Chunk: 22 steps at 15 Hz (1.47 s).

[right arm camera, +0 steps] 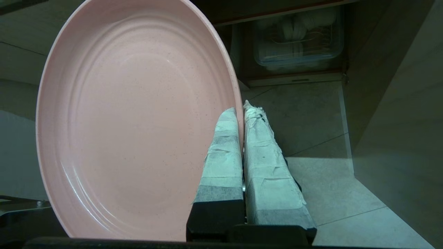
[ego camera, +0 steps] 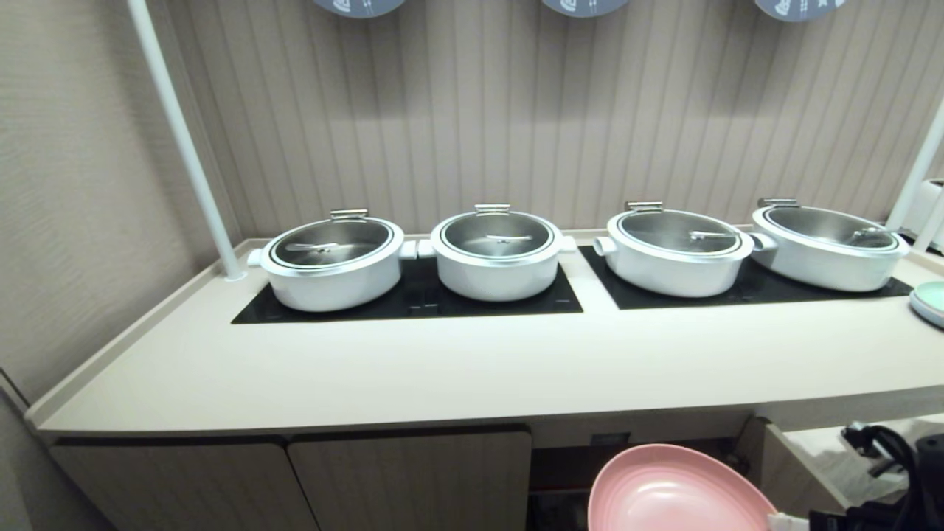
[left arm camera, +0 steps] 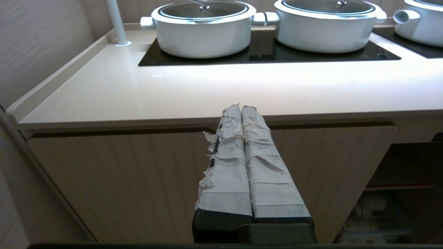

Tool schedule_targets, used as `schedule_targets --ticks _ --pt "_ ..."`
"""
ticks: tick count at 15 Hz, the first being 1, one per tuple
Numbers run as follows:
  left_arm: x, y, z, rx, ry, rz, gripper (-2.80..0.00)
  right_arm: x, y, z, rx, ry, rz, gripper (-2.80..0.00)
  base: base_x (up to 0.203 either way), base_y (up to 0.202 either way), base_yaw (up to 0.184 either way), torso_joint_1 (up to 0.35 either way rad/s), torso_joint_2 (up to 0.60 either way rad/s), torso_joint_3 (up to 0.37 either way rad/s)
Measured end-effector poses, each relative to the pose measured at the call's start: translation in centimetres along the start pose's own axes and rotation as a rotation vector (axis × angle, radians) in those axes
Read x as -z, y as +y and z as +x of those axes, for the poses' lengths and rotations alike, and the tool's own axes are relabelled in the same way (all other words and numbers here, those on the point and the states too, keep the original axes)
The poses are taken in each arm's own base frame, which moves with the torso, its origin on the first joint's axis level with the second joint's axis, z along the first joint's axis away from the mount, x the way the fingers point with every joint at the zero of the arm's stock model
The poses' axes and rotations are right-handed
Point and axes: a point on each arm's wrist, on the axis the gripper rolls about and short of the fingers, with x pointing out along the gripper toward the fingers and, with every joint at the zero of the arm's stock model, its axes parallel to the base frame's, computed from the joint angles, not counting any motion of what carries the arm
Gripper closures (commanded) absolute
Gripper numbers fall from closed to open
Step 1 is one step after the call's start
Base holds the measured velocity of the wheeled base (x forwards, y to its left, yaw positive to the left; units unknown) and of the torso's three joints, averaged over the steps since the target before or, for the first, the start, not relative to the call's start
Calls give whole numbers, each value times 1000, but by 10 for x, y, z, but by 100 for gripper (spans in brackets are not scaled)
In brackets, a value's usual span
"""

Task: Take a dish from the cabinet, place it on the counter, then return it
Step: Place it on the table

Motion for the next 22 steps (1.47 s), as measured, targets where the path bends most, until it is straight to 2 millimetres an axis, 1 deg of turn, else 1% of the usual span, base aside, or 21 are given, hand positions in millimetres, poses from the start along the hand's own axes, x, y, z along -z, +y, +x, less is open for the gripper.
schedule_targets --ticks 14,22 --pt "0 0 0 0 0 0 0 1 0 0 0 3 -1 0 0 0 0 82 -159 -79" --pt "0 0 0 0 0 0 0 0 0 3 0 8 10 0 0 0 0 0 0 0"
